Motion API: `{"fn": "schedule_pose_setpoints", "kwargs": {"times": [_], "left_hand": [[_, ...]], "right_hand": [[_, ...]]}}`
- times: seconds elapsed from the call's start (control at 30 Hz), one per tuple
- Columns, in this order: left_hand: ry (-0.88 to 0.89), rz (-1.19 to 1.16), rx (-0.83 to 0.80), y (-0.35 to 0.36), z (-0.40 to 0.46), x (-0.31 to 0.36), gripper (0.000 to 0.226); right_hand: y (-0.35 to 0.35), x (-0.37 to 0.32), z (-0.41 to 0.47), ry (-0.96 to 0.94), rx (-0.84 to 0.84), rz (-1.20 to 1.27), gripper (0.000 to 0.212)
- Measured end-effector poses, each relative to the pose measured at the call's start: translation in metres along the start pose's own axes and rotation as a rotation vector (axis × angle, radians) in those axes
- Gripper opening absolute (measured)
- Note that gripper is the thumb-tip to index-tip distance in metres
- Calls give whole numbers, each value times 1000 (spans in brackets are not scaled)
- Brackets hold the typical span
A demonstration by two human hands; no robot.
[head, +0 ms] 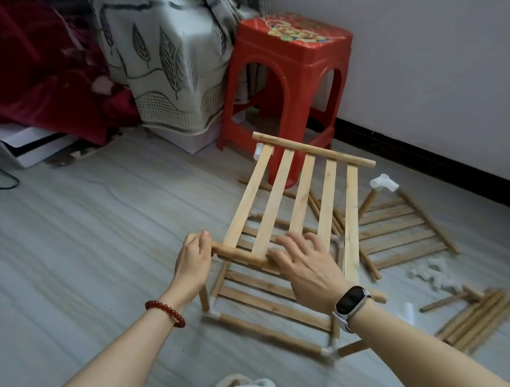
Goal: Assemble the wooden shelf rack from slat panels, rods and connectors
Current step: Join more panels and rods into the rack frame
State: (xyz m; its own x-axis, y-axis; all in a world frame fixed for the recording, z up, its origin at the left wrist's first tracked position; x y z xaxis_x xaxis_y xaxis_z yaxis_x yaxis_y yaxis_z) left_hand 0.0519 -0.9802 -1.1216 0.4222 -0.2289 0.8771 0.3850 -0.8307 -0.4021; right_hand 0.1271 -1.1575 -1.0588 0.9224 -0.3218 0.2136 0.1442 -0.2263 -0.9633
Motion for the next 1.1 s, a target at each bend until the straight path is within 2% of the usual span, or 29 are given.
{"fn": "schedule_pose_setpoints", "kwargs": {"times": [0.1,0.27,0.43,0.57,0.63,0.73,0.77,0.83,0.93,1.0,1.1], "left_hand": [[-4,-15,7,-5,3,-2,35],[8,-28,10,-5,5,0,37],[21,-2,23,-1,3,0,38],[-22,60,62,-8,6,4,34],[-1,175,128,-15,6,16,28],[134,219,202,-24,1,43,28],[166,189,177,-26,2,51,29],[164,11,27,-27,9,62,32],[40,-452,-291,-18,17,82,17],[-35,-662,-480,-10,19,102,25],[-4,-876,-560,-3,25,133,32]], "right_hand": [[6,-5,14,-126,-169,-6,41],[7,-1,21,-40,-279,-26,38],[10,5,21,-50,-392,149,35],[5,-2,24,-56,-539,88,37],[2,-4,23,-31,-502,99,39],[-20,5,20,5,-253,133,26],[-27,10,18,9,-199,144,24],[-38,18,12,-11,-130,138,22],[-59,27,-3,-75,-13,50,18],[-72,33,-15,-117,81,-70,17],[-77,35,-30,-230,106,-221,18]]}}
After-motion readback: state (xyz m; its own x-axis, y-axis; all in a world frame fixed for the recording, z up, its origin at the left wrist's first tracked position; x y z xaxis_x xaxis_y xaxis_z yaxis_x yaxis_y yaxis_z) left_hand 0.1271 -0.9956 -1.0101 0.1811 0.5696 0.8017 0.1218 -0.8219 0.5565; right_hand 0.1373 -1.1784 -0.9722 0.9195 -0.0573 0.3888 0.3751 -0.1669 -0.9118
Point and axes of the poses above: each hand's wrist, its own z-axis towards the middle knuckle, its own y-axis out of the palm, x = y × z, the point moved 7 cm from there along z, towards the middle knuckle, and after that the axes turned 15 degrees about -x, right-handed, at the moved point
